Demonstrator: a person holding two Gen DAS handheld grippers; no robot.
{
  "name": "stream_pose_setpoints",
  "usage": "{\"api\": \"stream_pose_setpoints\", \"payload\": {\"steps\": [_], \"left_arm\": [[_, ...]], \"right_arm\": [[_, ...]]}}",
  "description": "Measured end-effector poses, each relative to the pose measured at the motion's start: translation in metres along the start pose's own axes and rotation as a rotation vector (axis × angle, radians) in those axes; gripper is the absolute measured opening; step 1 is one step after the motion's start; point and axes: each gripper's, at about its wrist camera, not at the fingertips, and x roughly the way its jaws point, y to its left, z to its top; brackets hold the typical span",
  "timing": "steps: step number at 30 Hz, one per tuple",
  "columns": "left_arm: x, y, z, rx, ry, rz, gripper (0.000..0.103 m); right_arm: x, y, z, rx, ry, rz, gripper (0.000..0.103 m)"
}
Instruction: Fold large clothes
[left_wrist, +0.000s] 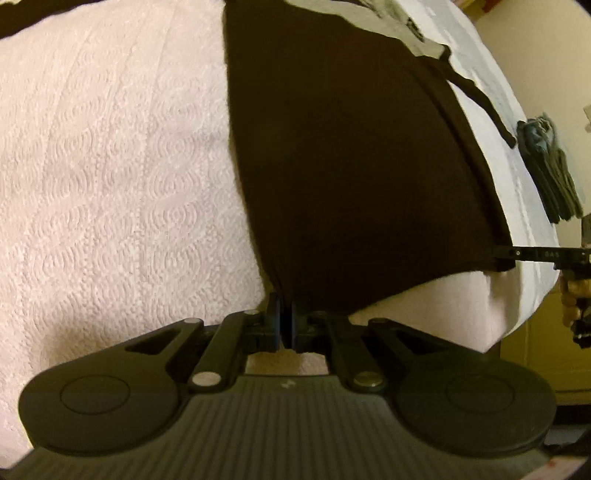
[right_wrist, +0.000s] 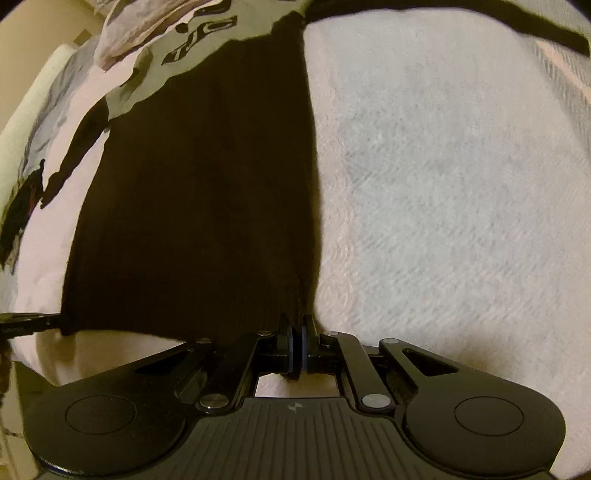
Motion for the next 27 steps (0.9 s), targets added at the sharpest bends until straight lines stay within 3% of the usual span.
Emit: {"api": "stream_pose_setpoints", "payload": {"steps": [2, 3, 4, 6, 11, 17, 21, 27], "left_arm": [[-0.007, -0.006, 0.006, 0.016, 0.013, 0.031, 0.007], [-0.013, -0.008, 0.008, 0.027, 0.02, 0.055, 0.007], [-0.022, -0.008, 0.009, 0.029, 0.014, 0.084, 0.009], [-0.04, -0.001, 0.015, 0.006, -0.01, 0.123, 0.023], [-0.093, 0.026, 0.038, -0.028, -0.121, 0.273, 0.039], [-0.136, 0.088, 0.089, -0.022, -0.268, 0.418, 0.055], [-0.159, 0.158, 0.136, 0.008, -0.335, 0.449, 0.061], [-0.143, 0.27, 0.217, 0.076, -0.302, 0.37, 0.06]], "right_arm": [[-0.003, 0.004, 0.007, -0.044, 0.013, -0.026, 0.002], [-0.005, 0.005, 0.01, -0.076, 0.018, -0.045, 0.01], [-0.01, 0.009, 0.013, -0.114, 0.016, -0.059, 0.027], [-0.021, 0.018, 0.022, -0.188, -0.015, -0.085, 0.047], [-0.037, 0.048, 0.064, -0.324, -0.092, -0.083, 0.049], [-0.029, 0.116, 0.118, -0.451, -0.198, -0.052, 0.049], [0.007, 0.186, 0.146, -0.518, -0.223, -0.048, 0.049], [0.088, 0.277, 0.176, -0.493, -0.225, -0.077, 0.049]]}}
